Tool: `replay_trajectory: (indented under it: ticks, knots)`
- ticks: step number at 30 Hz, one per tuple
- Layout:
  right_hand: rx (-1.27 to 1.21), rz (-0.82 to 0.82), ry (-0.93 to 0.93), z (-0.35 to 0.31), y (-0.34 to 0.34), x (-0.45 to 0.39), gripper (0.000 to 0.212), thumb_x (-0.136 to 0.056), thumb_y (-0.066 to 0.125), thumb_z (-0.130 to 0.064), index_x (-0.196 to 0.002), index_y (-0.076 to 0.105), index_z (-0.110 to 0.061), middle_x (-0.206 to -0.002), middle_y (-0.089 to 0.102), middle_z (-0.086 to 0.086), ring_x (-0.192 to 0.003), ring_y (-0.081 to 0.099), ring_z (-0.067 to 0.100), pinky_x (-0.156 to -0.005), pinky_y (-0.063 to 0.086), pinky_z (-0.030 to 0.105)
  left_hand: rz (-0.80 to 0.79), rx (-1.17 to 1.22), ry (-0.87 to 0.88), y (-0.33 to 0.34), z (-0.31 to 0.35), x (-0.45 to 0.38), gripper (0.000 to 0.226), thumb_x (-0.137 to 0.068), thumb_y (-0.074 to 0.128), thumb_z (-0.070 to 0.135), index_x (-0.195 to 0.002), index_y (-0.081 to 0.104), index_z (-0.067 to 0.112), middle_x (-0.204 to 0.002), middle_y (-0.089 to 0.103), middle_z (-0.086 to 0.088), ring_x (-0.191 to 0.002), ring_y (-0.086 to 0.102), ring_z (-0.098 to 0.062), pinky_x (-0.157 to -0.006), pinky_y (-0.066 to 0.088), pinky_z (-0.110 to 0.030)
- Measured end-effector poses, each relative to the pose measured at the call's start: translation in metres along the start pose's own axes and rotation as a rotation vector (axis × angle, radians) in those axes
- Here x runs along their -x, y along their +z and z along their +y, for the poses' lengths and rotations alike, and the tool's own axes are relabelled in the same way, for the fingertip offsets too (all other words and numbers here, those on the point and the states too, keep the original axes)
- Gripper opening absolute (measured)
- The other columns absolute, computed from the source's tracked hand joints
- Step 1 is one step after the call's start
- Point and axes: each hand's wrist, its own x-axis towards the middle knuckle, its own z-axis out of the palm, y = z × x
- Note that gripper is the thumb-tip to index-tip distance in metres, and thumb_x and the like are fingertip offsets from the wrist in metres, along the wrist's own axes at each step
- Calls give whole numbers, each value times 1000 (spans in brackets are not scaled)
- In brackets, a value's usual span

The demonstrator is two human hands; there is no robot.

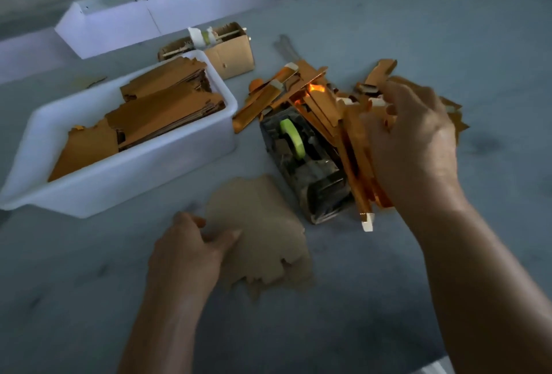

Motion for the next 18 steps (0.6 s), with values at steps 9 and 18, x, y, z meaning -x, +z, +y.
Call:
replay_trajectory:
  ticks: [9,18]
  knots:
    - [-222,-29,-292,-18,4,58,18,-91,59,-9,-105,68,-8,-102,64,1,-81,53,4,-70,42,3,-19,33,56,12,11,3,80,-62,82,49,-120,52,3,-123,51,-17,-113,54,-35,-88,47,-38]
    - [-123,-376,-377,-36,14,94,18,-96,49,-26,-101,64,-18,-88,63,-4,-75,60,10,-64,53,26,-18,163,73,16,9,-4,31,-75,79,24,-96,58,18,-81,59,6,-95,61,-22,-75,39,-27]
